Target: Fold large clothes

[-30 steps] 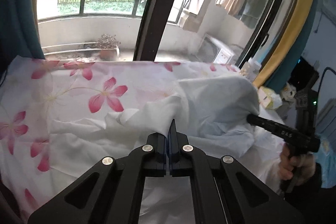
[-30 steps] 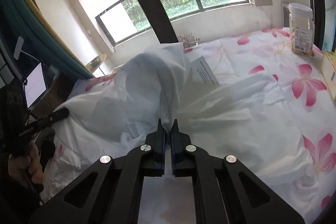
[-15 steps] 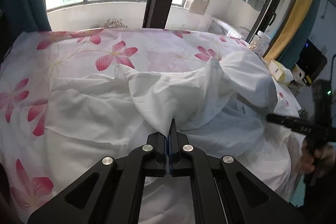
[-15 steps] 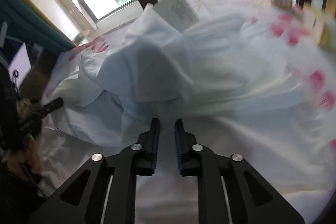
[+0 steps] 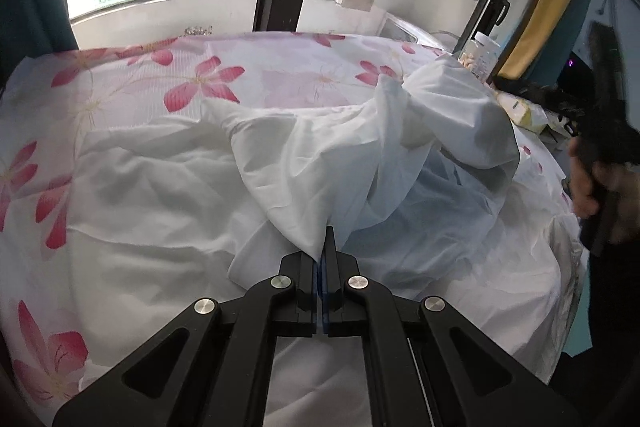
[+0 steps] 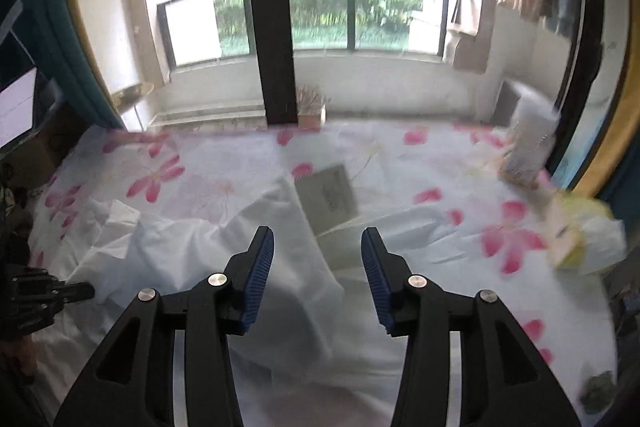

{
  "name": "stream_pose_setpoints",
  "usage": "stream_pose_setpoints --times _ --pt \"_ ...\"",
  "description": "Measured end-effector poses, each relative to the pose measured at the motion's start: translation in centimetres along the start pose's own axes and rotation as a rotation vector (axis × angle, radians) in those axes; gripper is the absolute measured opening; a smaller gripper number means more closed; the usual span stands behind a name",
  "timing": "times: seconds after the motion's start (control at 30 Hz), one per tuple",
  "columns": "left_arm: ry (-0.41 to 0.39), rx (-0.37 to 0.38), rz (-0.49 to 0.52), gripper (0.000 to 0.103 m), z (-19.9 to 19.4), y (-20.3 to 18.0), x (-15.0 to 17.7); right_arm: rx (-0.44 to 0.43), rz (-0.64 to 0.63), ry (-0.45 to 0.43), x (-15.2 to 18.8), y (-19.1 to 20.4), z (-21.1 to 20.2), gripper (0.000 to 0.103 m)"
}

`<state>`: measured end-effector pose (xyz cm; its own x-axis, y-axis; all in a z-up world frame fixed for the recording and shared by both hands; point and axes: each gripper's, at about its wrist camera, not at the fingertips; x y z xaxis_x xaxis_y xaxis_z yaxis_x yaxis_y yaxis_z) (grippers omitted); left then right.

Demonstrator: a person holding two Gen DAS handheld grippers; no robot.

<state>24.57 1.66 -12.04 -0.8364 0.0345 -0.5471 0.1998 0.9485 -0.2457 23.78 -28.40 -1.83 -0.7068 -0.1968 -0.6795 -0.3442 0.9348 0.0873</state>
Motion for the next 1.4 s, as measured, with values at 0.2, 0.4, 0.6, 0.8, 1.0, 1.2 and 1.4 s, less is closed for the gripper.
stream_pose_setpoints --times 0.2,0.4,0.6,0.8,1.0,1.2,1.4 --pt "-0.007 0.026 -0.047 0.001 -0.8 0.9 -0.1 -0.004 -0.019 0.154 3.6 0.5 3.8 0.045" --pt "-0.063 0.079 -0.048 0.029 -3.3 -0.4 -1.5 -0.016 -0.016 0.147 5.1 0.7 3.7 0.045" --pt "-0.160 0.090 -0.033 0.043 -5.3 -1.9 -4.1 -0.029 -0.007 0.148 4.9 0.5 3.7 0.045" --pt "-0.099 -0.008 -0.161 0.043 -1.9 0.9 -5.4 -0.038 -0.005 0.152 4.9 0.3 3.7 0.046" --pt "-0.014 -0.011 -0.172 0.043 -0.1 1.9 -3.1 -0.028 -0.001 0.149 4.6 0.1 3.8 0.046" --pt "0.030 -0.016 -0.191 0.043 1.9 2.7 -1.0 -0.016 -0.006 0.141 4.1 0.2 3.6 0.048" --pt "0.002 -0.049 -0.158 0.044 2.1 2.4 -1.0 0.004 -0.019 0.149 4.6 0.5 4.3 0.056"
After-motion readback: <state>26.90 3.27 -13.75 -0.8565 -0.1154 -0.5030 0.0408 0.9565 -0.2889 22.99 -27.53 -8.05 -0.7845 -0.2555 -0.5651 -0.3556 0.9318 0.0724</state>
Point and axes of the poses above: each gripper's, at about its wrist camera, not at the fingertips, and z roughly the way its jaws point, y to its left, x to its underside, and after that the axes turned 6 degrees about y, right-handed
